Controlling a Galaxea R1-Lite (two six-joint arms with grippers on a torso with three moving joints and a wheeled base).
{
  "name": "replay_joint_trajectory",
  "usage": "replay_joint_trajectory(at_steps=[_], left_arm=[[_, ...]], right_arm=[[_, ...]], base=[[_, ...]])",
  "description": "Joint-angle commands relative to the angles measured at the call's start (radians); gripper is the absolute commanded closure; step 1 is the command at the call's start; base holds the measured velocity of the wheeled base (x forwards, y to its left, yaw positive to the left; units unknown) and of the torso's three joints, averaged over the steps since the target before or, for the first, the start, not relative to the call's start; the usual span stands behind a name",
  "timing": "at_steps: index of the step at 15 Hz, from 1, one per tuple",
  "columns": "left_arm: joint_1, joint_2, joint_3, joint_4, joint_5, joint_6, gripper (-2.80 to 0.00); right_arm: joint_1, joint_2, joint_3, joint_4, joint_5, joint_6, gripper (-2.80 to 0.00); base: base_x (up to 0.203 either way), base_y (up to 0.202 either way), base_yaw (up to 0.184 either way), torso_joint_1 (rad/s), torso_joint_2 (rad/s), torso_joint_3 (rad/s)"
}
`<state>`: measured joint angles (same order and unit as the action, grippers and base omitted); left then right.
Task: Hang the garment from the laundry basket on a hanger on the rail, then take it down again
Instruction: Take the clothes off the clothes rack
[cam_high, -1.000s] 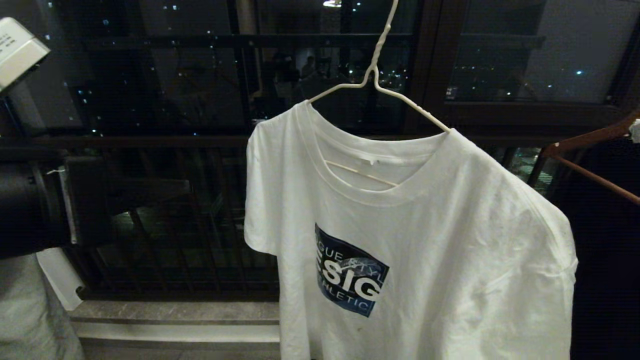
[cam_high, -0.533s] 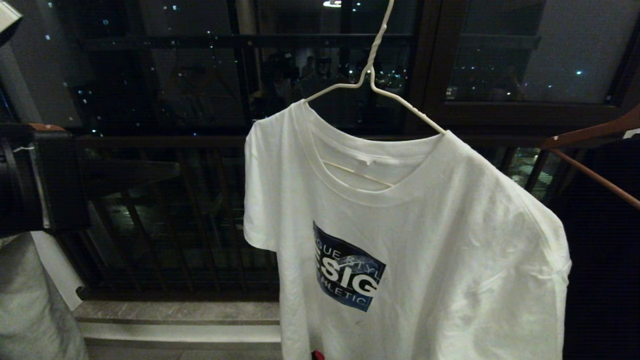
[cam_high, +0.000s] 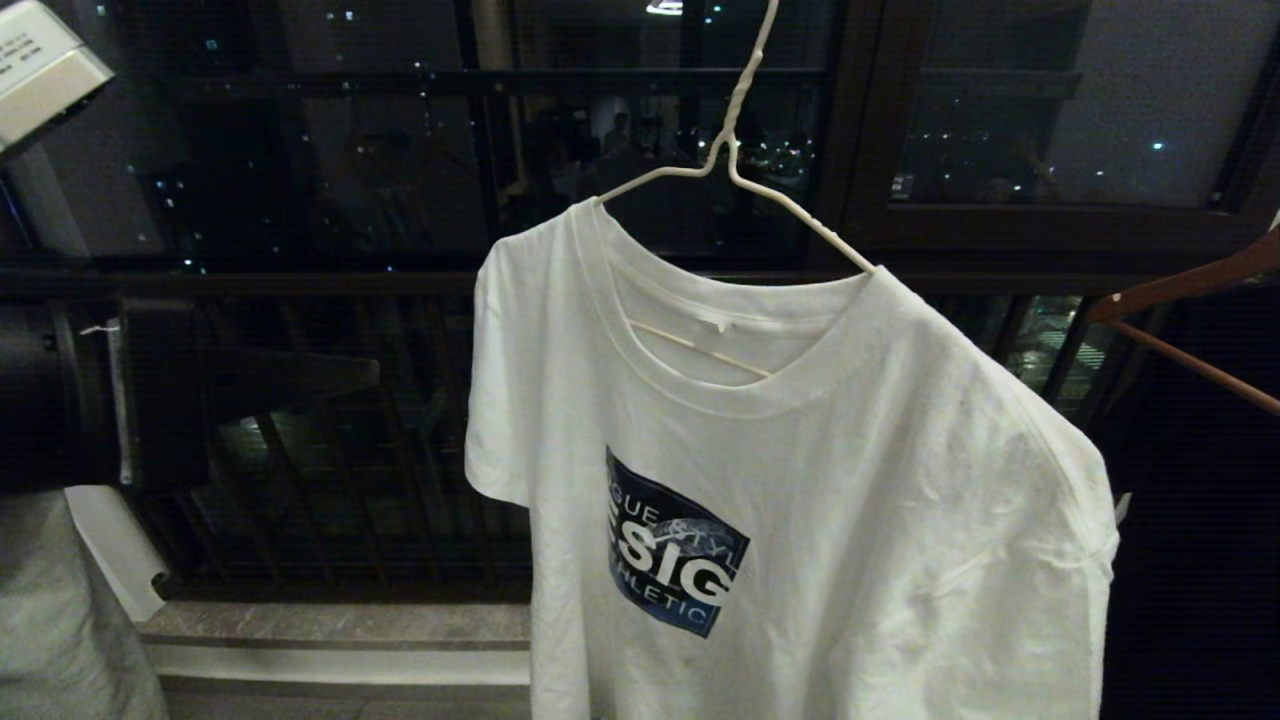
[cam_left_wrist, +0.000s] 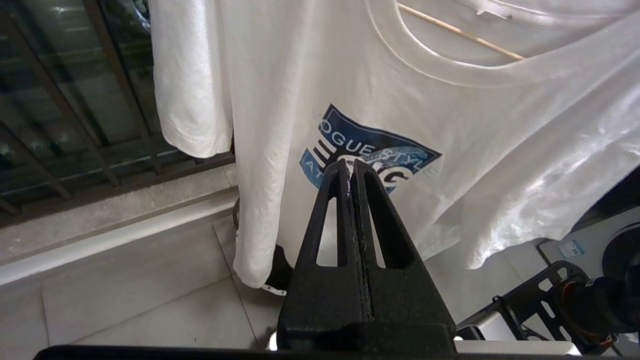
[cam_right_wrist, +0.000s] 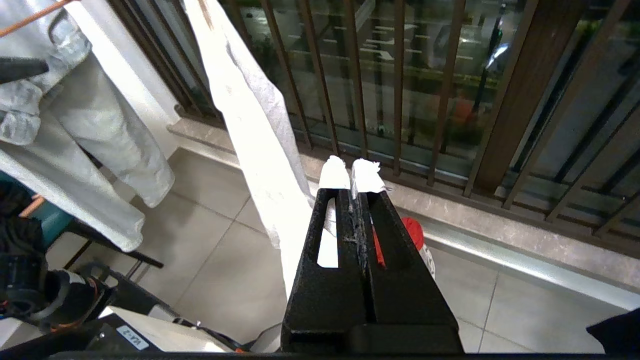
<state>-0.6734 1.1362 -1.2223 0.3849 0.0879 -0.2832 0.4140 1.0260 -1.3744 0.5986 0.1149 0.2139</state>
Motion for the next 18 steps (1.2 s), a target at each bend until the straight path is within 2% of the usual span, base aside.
replay_joint_trajectory(at_steps=[1,11,18], left_arm=[[0.000,0.024,-0.003,0.003,0.000,-0.002,0.00],[0.000,0.019,-0.005,0.003,0.003,-0.002,0.00],[0.000,0.022,-0.003,0.003,0.004,-0.002,0.00]], right_arm=[[0.000,0.003,0.006,0.000,0.000,0.001,0.00],[0.002,0.031,0.046,-0.005,0.008,0.002,0.00],[0.005,0.031,0.094,-0.022,0.049,0.009,0.00]], base=[[0.000,0.000,0.000,0.000,0.00,0.000],[0.000,0.000,0.000,0.000,0.00,0.000],[0.000,0.000,0.000,0.000,0.00,0.000]])
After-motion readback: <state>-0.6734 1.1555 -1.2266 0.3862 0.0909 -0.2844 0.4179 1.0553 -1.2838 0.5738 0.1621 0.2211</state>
